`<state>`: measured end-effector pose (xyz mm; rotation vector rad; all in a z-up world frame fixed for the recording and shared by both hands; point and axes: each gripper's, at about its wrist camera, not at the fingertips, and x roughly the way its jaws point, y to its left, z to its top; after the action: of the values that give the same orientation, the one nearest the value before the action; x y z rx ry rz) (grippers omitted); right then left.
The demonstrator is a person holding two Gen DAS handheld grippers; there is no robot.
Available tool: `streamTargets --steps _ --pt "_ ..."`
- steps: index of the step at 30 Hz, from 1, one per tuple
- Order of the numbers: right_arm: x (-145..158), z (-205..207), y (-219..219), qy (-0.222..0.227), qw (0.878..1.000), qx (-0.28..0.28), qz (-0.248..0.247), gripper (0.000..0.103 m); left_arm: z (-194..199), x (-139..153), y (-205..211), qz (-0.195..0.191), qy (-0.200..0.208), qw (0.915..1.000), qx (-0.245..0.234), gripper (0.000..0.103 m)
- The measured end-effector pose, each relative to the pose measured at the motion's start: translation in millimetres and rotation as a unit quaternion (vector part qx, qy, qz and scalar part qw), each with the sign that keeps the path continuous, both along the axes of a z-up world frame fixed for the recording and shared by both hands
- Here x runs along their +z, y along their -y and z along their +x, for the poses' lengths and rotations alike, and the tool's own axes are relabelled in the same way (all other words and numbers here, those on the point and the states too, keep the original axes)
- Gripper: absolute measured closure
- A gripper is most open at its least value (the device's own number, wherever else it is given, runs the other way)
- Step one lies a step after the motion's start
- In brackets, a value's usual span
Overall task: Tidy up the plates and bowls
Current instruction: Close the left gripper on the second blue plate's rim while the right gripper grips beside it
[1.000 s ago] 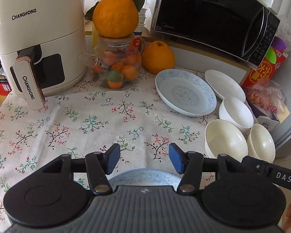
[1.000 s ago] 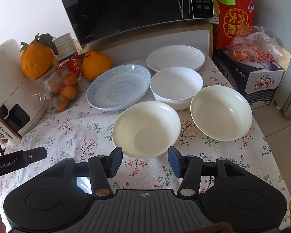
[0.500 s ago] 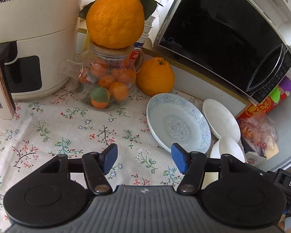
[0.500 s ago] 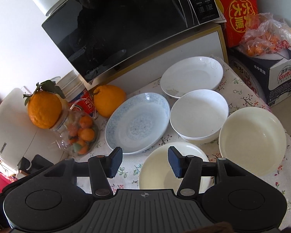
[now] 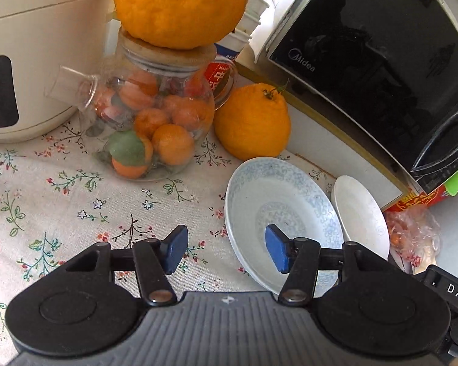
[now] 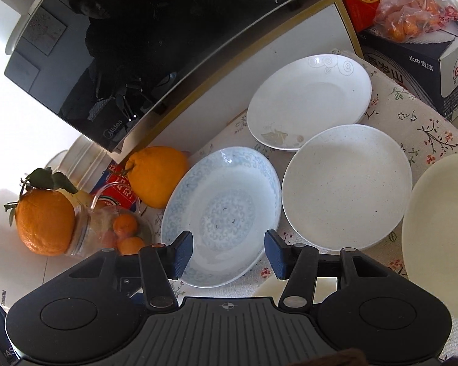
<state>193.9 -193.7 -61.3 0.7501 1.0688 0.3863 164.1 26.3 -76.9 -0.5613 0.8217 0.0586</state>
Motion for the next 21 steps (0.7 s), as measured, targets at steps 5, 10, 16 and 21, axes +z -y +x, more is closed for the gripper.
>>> streamTargets --steps 5,10,16,21 --pt "-7.7 5.5 -12.0 -0.005 1.0 0.009 -0.024 0.054 10.6 -9.1 3.6 0.0 -0.005 1.0 0.0 0.056" --pt "-12.9 10.2 -18.7 -0.006 0.999 0.01 -0.048 0.054 17.1 -19.6 5.4 -0.006 -0.015 0.9998 -0.006 0.061" --pt "-22.9 12.9 -25.9 -0.017 0.998 0.008 -0.06 0.061 23.6 -29.5 4.2 -0.024 -0.024 0.9994 0.001 0.067" --pt "-22.9 13.1 -29.5 -0.014 0.997 -0.002 -0.076 0.066 30.1 -36.5 11.5 -0.019 -0.029 0.9994 -0.01 0.078"
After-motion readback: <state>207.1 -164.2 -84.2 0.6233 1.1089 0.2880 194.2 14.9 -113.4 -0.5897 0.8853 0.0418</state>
